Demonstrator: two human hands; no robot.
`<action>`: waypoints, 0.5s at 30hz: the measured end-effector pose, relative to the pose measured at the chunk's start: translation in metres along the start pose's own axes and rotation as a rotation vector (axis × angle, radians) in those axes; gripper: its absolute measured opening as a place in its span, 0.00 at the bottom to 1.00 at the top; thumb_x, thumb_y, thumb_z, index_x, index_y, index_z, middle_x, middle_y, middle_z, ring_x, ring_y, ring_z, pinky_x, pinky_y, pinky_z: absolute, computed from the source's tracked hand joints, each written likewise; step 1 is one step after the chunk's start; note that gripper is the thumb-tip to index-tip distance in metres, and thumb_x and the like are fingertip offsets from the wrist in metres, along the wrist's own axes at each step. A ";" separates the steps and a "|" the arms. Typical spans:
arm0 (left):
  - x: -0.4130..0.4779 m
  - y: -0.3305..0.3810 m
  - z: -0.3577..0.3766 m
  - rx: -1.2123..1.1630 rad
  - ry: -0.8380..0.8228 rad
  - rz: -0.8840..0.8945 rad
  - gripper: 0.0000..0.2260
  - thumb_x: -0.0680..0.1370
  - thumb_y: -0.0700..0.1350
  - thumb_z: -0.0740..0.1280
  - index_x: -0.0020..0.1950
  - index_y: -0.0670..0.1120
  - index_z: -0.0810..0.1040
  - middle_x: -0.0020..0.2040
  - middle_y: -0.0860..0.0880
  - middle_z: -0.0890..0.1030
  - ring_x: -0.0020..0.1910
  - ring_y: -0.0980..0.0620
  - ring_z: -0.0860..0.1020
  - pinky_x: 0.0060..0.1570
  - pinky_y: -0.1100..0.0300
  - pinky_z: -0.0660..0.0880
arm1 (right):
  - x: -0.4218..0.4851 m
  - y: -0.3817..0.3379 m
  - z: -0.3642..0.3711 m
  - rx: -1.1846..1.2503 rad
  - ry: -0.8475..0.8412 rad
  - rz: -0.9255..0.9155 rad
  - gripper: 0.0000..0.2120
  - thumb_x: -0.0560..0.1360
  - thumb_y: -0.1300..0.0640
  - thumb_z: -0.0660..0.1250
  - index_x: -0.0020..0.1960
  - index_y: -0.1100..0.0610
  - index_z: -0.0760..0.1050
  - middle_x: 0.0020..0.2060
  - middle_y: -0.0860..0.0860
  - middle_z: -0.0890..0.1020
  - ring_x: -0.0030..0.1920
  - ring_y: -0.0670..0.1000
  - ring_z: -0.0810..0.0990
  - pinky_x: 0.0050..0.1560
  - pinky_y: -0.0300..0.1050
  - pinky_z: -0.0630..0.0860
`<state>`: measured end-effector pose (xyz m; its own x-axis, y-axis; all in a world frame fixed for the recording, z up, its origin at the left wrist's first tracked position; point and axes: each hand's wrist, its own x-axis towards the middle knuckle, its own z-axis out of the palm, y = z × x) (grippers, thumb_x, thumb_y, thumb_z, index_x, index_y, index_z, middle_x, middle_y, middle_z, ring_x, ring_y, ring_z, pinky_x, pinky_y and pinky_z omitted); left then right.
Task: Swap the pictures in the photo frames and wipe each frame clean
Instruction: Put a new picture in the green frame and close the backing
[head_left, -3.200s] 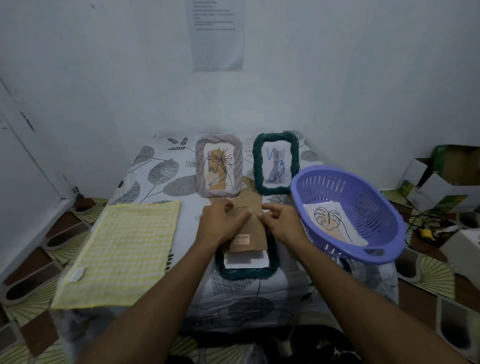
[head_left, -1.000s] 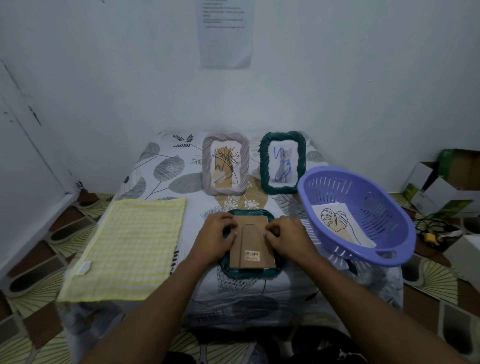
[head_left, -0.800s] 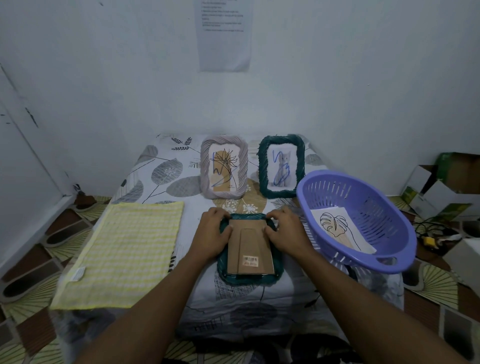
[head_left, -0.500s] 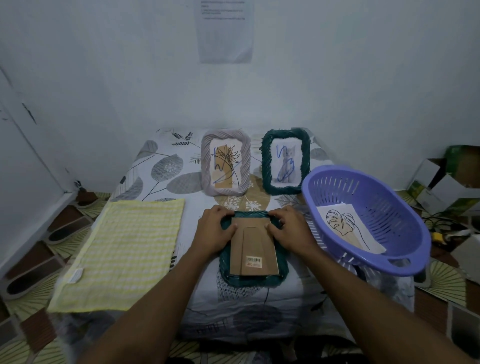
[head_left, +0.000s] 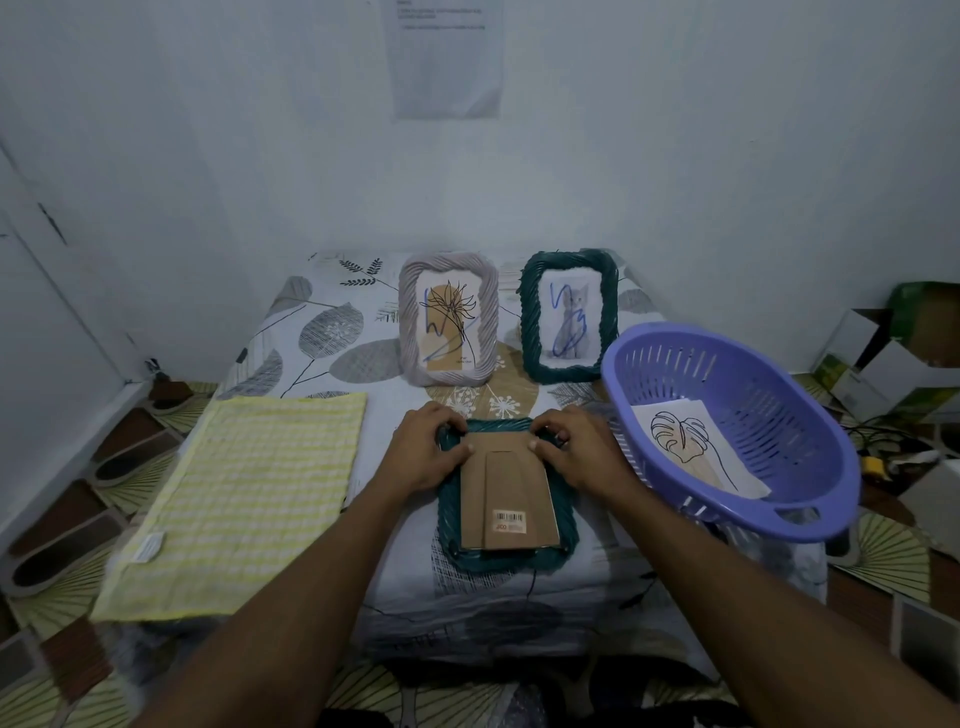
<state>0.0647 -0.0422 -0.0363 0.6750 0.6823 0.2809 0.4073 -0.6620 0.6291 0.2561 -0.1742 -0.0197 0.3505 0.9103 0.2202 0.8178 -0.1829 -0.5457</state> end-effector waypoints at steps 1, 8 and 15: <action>-0.001 0.000 0.000 -0.004 0.006 0.007 0.09 0.72 0.47 0.73 0.49 0.47 0.79 0.49 0.51 0.76 0.51 0.48 0.74 0.54 0.50 0.73 | -0.001 -0.001 0.000 0.003 0.004 -0.004 0.08 0.75 0.54 0.70 0.52 0.55 0.81 0.47 0.55 0.80 0.44 0.52 0.77 0.46 0.44 0.73; -0.007 0.007 0.001 0.007 0.062 -0.012 0.13 0.73 0.46 0.73 0.55 0.45 0.79 0.53 0.48 0.78 0.50 0.51 0.73 0.54 0.53 0.72 | -0.003 -0.001 0.002 0.026 0.039 0.004 0.11 0.74 0.55 0.71 0.56 0.56 0.81 0.49 0.55 0.81 0.45 0.50 0.76 0.48 0.43 0.73; -0.031 0.022 -0.003 0.053 0.109 -0.060 0.13 0.74 0.48 0.71 0.55 0.44 0.76 0.53 0.47 0.76 0.53 0.49 0.73 0.50 0.61 0.67 | -0.024 -0.010 -0.001 -0.003 0.057 0.016 0.15 0.75 0.55 0.70 0.61 0.56 0.77 0.56 0.54 0.77 0.57 0.53 0.74 0.55 0.41 0.67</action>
<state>0.0511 -0.0771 -0.0294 0.5786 0.7490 0.3227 0.4787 -0.6323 0.6092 0.2397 -0.1947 -0.0184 0.3891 0.8846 0.2570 0.8133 -0.1988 -0.5468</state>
